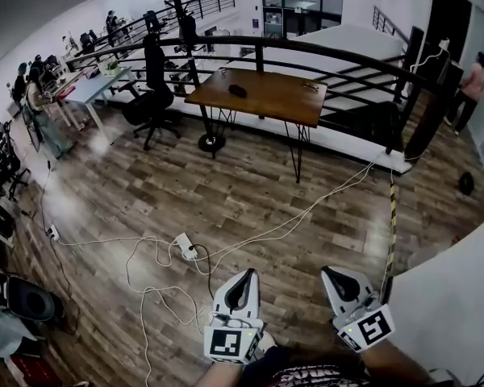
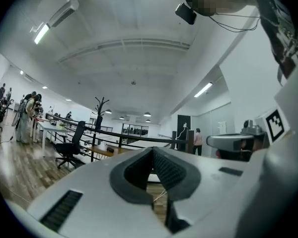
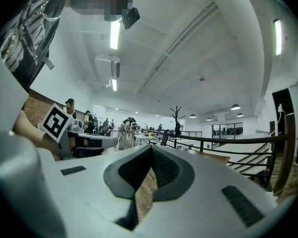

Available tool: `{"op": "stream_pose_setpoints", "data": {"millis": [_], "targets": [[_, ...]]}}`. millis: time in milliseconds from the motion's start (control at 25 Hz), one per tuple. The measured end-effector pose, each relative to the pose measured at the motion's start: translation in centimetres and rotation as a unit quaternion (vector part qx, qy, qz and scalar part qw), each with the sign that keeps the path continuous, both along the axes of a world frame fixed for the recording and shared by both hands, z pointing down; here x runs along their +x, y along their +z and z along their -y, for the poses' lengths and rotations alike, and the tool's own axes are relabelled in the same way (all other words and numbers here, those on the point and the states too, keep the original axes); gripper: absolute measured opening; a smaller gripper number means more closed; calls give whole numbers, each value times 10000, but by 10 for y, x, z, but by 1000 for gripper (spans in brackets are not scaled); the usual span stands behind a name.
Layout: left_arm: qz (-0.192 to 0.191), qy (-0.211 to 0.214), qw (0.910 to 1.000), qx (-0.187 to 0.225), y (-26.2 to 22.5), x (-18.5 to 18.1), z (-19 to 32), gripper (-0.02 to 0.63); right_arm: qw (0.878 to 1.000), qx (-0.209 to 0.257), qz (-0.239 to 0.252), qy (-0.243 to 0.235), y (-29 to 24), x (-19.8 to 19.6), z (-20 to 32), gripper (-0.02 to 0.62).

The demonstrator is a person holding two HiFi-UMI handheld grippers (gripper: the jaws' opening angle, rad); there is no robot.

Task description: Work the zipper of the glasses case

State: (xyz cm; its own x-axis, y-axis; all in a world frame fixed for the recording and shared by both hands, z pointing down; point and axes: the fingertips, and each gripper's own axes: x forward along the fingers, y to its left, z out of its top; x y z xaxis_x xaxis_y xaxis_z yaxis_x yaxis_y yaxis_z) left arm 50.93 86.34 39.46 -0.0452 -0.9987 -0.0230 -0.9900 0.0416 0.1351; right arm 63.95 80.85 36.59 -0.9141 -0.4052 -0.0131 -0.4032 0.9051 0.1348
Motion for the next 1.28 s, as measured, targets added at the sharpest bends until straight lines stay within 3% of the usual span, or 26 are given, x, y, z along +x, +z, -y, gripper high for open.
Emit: {"op": "stream_pose_setpoints", "data": {"millis": [320, 480, 880, 1280], "targets": [[-349, -49, 9994, -22, 10, -44, 3, 8, 9994, 315, -159, 61, -18, -38, -1, -8], [-296, -58, 9994, 139, -6, -52, 2, 8, 9992, 367, -58, 131, -31, -44, 0, -8], [-18, -259, 9997, 5, -3, -71, 12, 8, 9998, 20, 184, -25, -18, -65, 28, -8], [-48, -654, 9978, -94, -1, -109, 71, 8, 9992, -232, 143, -289, -1, -94, 98, -8]]}}
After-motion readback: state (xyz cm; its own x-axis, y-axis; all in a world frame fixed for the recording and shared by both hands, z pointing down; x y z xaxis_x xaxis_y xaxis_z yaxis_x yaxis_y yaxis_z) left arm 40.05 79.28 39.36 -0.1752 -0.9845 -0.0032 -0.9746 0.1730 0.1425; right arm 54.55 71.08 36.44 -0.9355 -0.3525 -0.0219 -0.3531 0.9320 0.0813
